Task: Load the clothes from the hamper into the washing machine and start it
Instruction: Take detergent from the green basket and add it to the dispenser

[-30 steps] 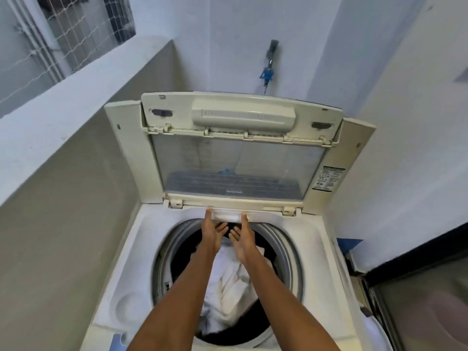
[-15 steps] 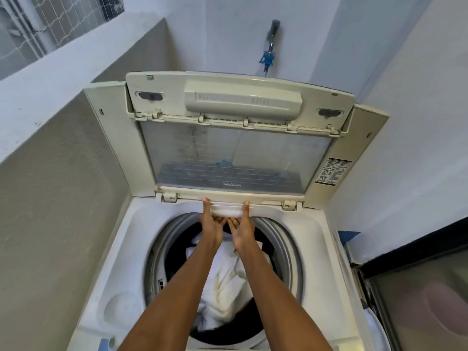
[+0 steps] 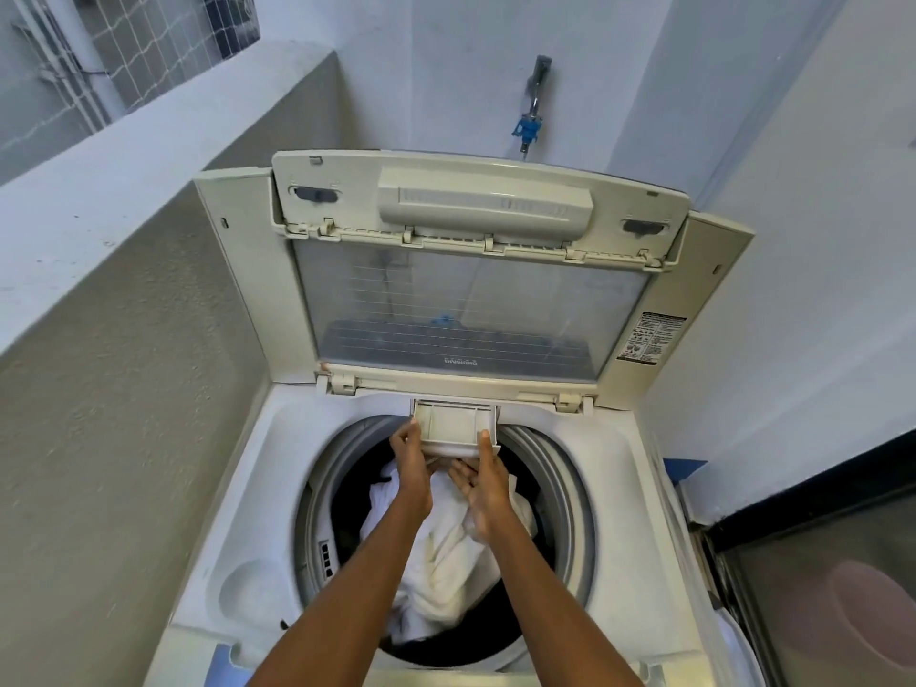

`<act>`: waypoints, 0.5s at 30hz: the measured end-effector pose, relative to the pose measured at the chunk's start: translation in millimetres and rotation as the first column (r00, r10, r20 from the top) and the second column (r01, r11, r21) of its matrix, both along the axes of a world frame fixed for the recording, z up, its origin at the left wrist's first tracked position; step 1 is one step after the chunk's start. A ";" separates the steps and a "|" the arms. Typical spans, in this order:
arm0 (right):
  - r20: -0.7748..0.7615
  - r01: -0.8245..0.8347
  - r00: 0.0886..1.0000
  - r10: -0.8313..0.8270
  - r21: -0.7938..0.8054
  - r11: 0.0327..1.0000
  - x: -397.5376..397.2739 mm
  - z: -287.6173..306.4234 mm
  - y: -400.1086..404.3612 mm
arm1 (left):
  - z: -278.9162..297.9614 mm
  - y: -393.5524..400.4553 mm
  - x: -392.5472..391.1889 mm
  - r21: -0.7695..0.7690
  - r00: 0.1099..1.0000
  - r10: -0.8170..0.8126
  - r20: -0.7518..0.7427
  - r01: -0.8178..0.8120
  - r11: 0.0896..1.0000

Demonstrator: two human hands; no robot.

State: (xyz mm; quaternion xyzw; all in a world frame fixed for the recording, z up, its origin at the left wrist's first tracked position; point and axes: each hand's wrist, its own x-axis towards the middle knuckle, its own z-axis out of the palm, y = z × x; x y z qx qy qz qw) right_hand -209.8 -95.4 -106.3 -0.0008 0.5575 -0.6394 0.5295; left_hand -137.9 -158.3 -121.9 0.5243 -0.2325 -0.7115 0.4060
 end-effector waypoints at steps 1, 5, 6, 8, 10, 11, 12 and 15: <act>-0.023 -0.029 0.999 0.030 0.007 1.000 -1.6 0.9 0.7 | 1.6 1.6 1.7 -0.034 0.999 -0.031 0.045 0.033 0.999; -0.079 -0.073 0.994 0.077 0.049 0.996 -5.7 5.0 4.0 | 7.7 3.7 9.1 -0.096 0.982 -0.115 0.147 0.130 0.987; -0.096 -0.077 0.992 0.083 0.070 0.995 -5.8 7.5 4.4 | 8.0 2.0 10.5 -0.103 0.978 -0.126 0.167 0.145 0.984; -0.131 -0.054 0.989 0.069 0.119 0.991 -3.9 11.6 5.4 | 6.5 1.2 14.5 -0.119 0.955 -0.150 0.257 0.185 0.976; -0.234 0.003 0.971 0.046 0.207 0.978 -3.0 10.7 7.1 | 4.3 5.0 17.8 -0.147 0.927 -0.156 0.342 0.217 0.965; -0.320 0.035 0.946 0.054 0.265 0.963 -3.5 11.3 9.3 | 4.7 9.6 19.9 -0.163 0.920 -0.144 0.365 0.216 0.963; -0.411 0.071 0.909 0.066 0.308 0.949 -3.6 13.6 11.7 | 9.6 15.0 23.3 -0.184 0.917 -0.122 0.379 0.204 0.962; -0.679 0.106 0.720 0.145 0.314 0.943 0.3 27.3 21.1 | 26.1 28.2 35.4 -0.242 0.906 -0.045 0.421 0.160 0.957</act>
